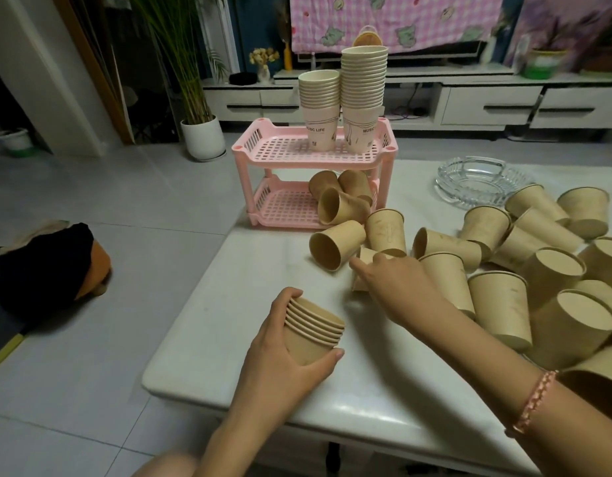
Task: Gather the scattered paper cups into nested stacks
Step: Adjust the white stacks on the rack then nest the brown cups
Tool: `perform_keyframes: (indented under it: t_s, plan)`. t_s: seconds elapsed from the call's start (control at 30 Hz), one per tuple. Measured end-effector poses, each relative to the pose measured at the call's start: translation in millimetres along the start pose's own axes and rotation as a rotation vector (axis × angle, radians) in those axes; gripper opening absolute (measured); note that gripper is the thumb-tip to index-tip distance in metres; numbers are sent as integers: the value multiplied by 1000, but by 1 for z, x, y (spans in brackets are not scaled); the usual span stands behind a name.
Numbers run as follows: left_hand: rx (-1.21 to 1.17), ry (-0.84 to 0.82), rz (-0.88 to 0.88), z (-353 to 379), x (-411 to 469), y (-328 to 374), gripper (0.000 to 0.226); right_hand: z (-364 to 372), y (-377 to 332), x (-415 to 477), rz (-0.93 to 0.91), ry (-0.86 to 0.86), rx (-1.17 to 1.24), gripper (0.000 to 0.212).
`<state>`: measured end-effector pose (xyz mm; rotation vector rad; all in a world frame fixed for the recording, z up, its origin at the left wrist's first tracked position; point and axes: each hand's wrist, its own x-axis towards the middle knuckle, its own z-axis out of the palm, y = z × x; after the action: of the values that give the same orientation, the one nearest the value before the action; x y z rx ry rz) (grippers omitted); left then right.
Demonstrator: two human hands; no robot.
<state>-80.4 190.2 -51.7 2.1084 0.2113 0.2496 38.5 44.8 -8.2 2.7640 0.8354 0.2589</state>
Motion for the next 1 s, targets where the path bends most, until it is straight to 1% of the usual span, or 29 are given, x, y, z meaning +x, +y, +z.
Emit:
perform_keyframes:
  t_s: [0.07, 0.1, 0.13, 0.2, 0.27, 0.3, 0.33, 0.37, 0.47, 0.53, 0.6, 0.67, 0.7, 0.73, 0.8, 0.83, 0.87, 0.9, 0.93, 0.97, 1.0]
  plan:
    - [-10, 2, -5, 0, 0, 0, 73, -8, 1, -1, -31, -28, 10, 30]
    - [-18, 4, -4, 0, -1, 0, 73, -14, 3, -5, -35, -1, 81, 22]
    - [-28, 7, -2, -1, -1, 0, 74, -21, 6, -9, -36, 67, 203, 17]
    - [-40, 20, 7, 0, 0, -1, 75, -35, 9, -20, -2, 267, 510, 24]
    - [-43, 25, 5, 1, 0, -2, 81, -45, 3, -30, 61, 478, 847, 22]
    - [-45, 35, 2, 2, 0, -3, 86, -46, -2, -36, 100, 534, 977, 24]
    - [-52, 55, 1, 1, -1, -4, 91, -44, -9, -40, 137, 549, 1070, 27]
    - [-78, 80, 5, 0, -1, -6, 95, -40, -15, -44, 162, 533, 1109, 31]
    - [-156, 90, 15, -2, -3, -7, 102, -26, -24, -47, 147, 433, 1006, 37]
    - [-144, 75, 24, -2, -4, -6, 102, -25, -25, -45, 55, 385, 899, 34]
    - [-145, 91, 5, -2, -4, -7, 98, -31, -24, -40, -48, 327, 842, 31]
    - [-151, 98, -5, -3, -5, -8, 97, -38, -25, -35, -128, 259, 800, 32]
    - [-138, 88, 3, -3, -5, -6, 99, -42, -25, -32, -160, 201, 760, 34]
    - [-105, 66, 11, -2, -5, -4, 100, -45, -27, -29, -205, 108, 727, 35]
    - [-25, 38, 18, 1, -4, -3, 101, -48, -29, -23, -293, -105, 767, 37]
    - [-15, 40, 15, 2, -4, -4, 99, -48, -28, -19, -296, -174, 861, 38]
    - [-31, 44, 13, 2, -3, -5, 97, -47, -24, -14, -242, -206, 1003, 38]
    - [-58, 50, 13, 1, -2, -6, 94, -44, -19, -8, -165, -215, 1123, 36]
    - [-85, 60, 10, -1, -1, -7, 90, -37, -13, -1, -95, -189, 1143, 32]
    - [-110, 75, 7, -2, 0, -9, 85, -29, -9, 7, -51, -153, 994, 26]
    - [-136, 91, 3, -2, 1, -10, 80, -20, -7, 15, -19, -127, 728, 25]
